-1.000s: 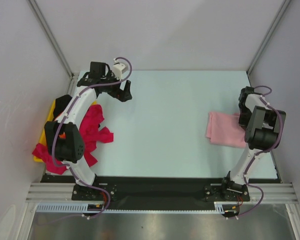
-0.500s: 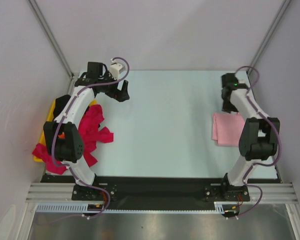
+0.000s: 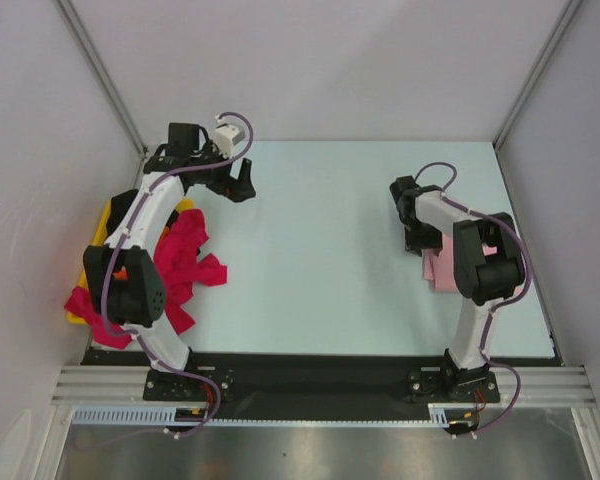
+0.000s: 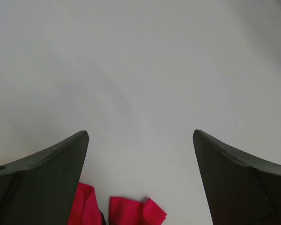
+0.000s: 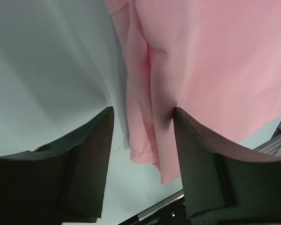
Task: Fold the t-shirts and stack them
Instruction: Neatly place the folded tshirt to the corner
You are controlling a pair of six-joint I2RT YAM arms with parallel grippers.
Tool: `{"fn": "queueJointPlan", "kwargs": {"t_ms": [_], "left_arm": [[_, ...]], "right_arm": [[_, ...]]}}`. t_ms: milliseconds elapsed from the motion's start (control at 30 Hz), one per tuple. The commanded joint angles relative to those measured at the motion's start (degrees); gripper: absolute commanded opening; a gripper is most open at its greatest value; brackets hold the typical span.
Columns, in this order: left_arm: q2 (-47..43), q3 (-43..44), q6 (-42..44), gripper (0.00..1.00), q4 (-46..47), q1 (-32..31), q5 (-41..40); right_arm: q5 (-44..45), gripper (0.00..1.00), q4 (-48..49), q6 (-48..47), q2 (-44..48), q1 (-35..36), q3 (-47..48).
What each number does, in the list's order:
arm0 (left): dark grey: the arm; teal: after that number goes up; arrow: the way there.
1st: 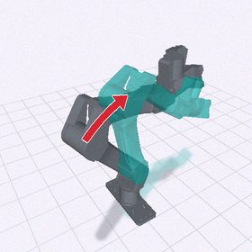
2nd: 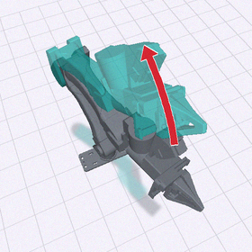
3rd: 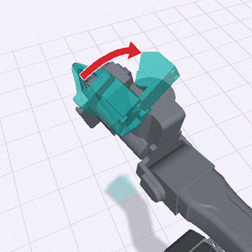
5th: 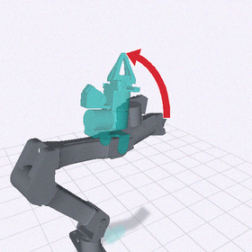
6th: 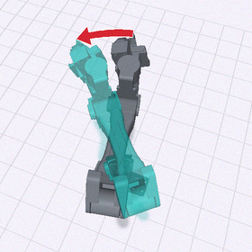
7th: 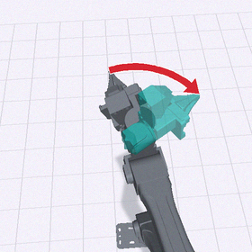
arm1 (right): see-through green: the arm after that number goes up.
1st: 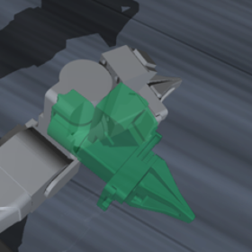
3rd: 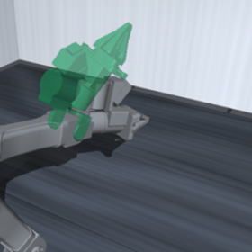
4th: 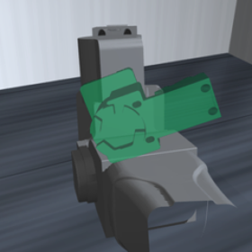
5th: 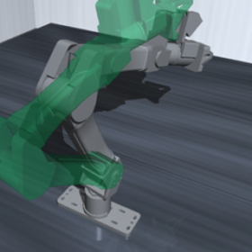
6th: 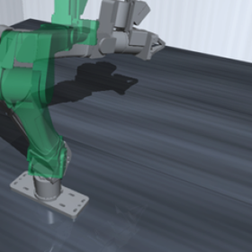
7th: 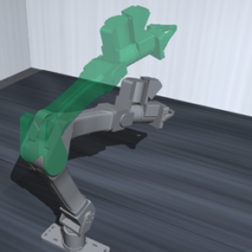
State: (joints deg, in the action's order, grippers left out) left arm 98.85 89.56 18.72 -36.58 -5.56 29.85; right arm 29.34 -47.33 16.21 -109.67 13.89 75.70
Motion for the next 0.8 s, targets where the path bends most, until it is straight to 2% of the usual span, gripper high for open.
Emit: {"fn": "queueJointPlan", "kwargs": {"t_ms": [0, 67, 100, 400, 767], "left_arm": [[-3.93, 1.32, 0.79, 1.00, 0.45, 1.34, 3.46], [-4.19, 1.58, 0.62, 1.00, 0.54, 1.78, 3.90], [-4.19, 1.67, 0.53, 1.00, 0.54, 2.13, 4.43], [-4.10, 4.22, -0.18, 1.00, 0.72, 3.45, 8.03], [-3.40, 6.33, -0.70, 1.00, 0.37, 7.05, 13.74]], "right_arm": [[-1.22, 0.48, 2.77, -0.56, -1.68, 0.17, 0.32], [-1.22, 0.42, 2.42, -0.04, -3.36, -0.53, -0.11], [-1.13, 0.35, 2.25, 0.23, -3.45, -0.79, -0.64], [-2.79, 0.03, -0.92, 6.63, 0.77, -1.94, -9.51], [-9.65, 0.00, -7.16, 18.14, 9.73, -0.80, -18.30]]}}
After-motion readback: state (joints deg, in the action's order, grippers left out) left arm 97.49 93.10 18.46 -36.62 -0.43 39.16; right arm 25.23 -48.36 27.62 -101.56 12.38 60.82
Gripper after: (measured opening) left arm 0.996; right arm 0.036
